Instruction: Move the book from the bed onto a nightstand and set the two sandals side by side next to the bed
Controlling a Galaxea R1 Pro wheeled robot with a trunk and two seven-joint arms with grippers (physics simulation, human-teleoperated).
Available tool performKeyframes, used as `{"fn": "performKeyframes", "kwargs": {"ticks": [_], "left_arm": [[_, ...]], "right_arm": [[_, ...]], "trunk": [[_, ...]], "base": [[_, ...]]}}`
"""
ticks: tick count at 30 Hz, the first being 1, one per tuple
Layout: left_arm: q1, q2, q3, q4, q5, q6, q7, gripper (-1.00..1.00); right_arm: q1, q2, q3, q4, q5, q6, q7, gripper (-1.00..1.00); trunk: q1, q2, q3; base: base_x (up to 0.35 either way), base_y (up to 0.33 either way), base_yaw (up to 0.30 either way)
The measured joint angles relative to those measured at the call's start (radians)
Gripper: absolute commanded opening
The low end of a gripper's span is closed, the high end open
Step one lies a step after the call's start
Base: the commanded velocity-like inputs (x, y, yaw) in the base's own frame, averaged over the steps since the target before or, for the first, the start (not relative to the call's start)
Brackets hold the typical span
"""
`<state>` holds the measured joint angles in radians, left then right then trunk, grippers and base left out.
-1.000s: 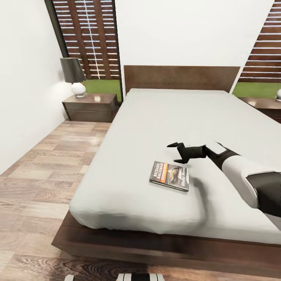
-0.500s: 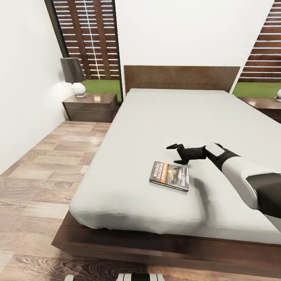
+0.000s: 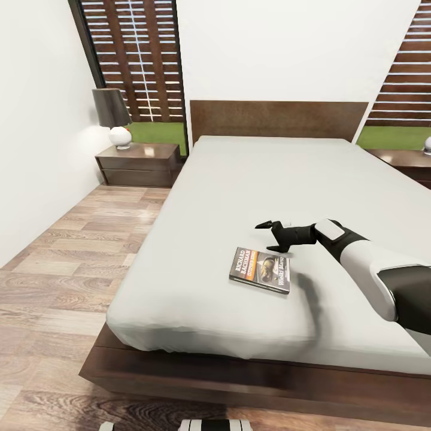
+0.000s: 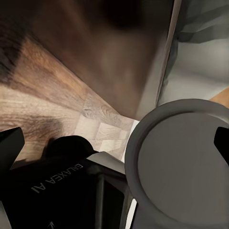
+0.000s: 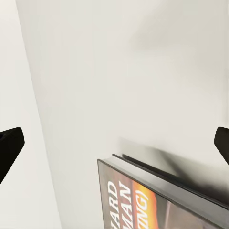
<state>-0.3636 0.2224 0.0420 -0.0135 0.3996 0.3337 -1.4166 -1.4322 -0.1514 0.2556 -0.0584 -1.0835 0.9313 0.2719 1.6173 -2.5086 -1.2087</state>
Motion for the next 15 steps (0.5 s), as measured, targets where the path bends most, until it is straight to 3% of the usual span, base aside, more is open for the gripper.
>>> {"fn": "performKeyframes", "kwargs": {"ticks": [15], "left_arm": [[0.000, 0.000, 0.000, 0.000, 0.000, 0.001, 0.003, 1.00]], "right_arm": [[0.000, 0.000, 0.000, 0.000, 0.002, -0.001, 0.000, 1.00]], "trunk": [[0.000, 0.000, 0.000]], "base": [[0.000, 0.000, 0.000]]}}
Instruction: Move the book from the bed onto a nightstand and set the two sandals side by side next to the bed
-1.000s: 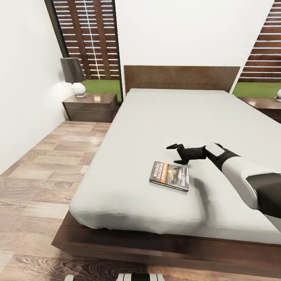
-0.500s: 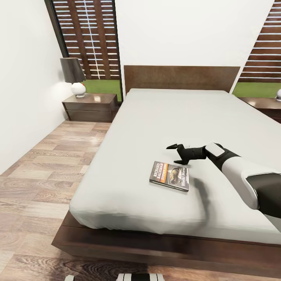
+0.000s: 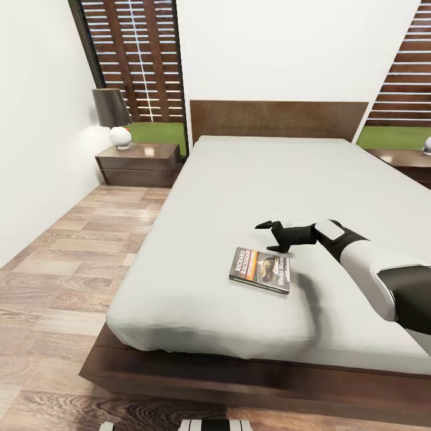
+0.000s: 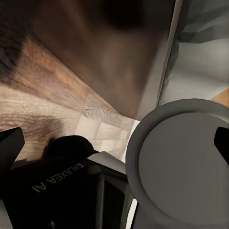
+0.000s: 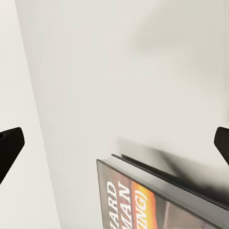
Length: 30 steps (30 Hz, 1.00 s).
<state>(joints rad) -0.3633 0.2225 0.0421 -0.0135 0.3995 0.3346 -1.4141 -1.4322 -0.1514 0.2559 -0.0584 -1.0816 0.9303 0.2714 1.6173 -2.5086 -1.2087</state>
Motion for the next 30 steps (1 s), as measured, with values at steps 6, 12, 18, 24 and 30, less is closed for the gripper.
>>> {"fn": "performKeyframes", "kwargs": {"ticks": [6, 12, 18, 24, 30], "left_arm": [[0.000, 0.000, 0.000, 0.000, 0.000, 0.000, 0.000, 1.00], [0.000, 0.000, 0.000, 0.000, 0.000, 0.000, 0.000, 1.00], [0.000, 0.000, 0.000, 0.000, 0.000, 0.000, 0.001, 1.00], [0.000, 0.000, 0.000, 0.000, 0.000, 0.000, 0.002, 1.00], [0.000, 0.000, 0.000, 0.000, 0.000, 0.000, 0.002, 1.00]], "right_arm": [[0.000, 0.001, 0.001, 0.000, 0.005, -0.002, -0.001, 1.00], [0.000, 0.000, 0.000, 0.000, 0.006, -0.002, -0.002, 1.00], [0.000, 0.000, 0.000, 0.001, 0.008, -0.002, -0.003, 1.00], [0.000, 0.000, 0.000, 0.001, 0.010, -0.003, -0.005, 1.00], [0.000, 0.000, -0.001, 0.002, 0.010, -0.003, -0.007, 1.00]], "trunk": [[0.000, 0.000, 0.000], [0.000, 0.000, 0.000], [0.000, 0.000, 0.000], [0.000, 0.000, 0.000], [0.000, 0.000, 0.000]], "base": [[0.000, 0.000, 0.000], [0.000, 0.000, 0.000], [0.000, 0.000, 0.000], [0.000, 0.000, 0.000], [0.000, 0.000, 0.000]]}}
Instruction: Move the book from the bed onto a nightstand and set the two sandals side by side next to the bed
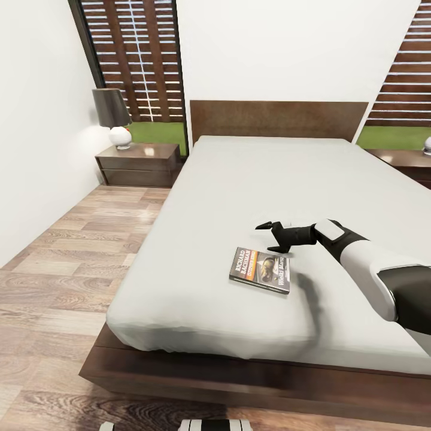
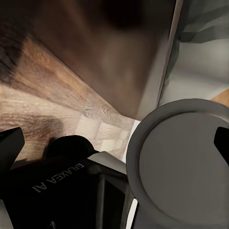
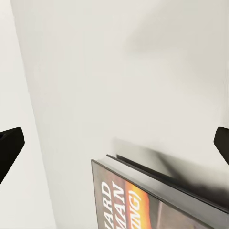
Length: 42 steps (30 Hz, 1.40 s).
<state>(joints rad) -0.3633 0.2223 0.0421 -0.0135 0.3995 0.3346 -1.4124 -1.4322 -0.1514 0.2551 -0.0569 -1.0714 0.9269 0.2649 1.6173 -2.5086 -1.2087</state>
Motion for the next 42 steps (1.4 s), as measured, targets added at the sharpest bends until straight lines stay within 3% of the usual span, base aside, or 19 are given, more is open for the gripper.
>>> {"fn": "performKeyframes", "kwargs": {"ticks": [42], "left_arm": [[0.000, 0.000, 0.000, 0.000, 0.000, 0.001, -0.001, 1.00]], "right_arm": [[0.000, 0.002, -0.001, 0.000, 0.001, 0.000, -0.005, 1.00]], "trunk": [[0.000, 0.000, 0.000]], "base": [[0.000, 0.000, 0.000]]}}
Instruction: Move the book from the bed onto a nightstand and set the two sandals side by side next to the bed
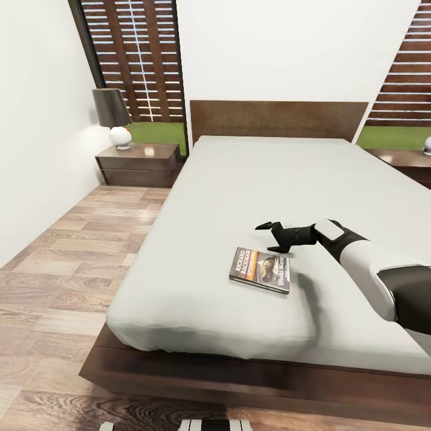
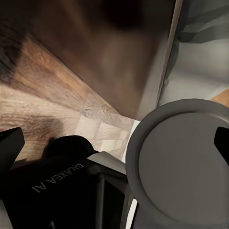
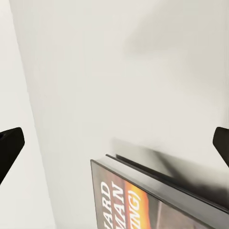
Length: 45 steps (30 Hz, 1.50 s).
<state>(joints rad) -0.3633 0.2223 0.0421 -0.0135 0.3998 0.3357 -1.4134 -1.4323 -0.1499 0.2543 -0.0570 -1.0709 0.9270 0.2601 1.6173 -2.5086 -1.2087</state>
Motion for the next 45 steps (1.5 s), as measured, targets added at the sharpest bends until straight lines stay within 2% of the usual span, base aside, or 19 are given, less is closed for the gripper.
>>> {"fn": "performKeyframes", "kwargs": {"ticks": [30, 45], "left_arm": [[0.000, 0.000, 0.000, 0.000, 0.001, 0.001, 0.000, 1.00], [0.000, 0.000, 0.000, 0.000, 0.001, 0.001, 0.000, 1.00]], "right_arm": [[0.000, 0.000, 0.000, 0.000, -0.002, 0.000, 0.000, 1.00], [0.000, 0.000, 0.001, 0.000, -0.002, 0.000, 0.000, 1.00]], "trunk": [[0.000, 0.000, 0.000], [0.000, 0.000, 0.000]], "base": [[0.000, 0.000, 0.000], [-0.068, 0.037, 0.000]]}}
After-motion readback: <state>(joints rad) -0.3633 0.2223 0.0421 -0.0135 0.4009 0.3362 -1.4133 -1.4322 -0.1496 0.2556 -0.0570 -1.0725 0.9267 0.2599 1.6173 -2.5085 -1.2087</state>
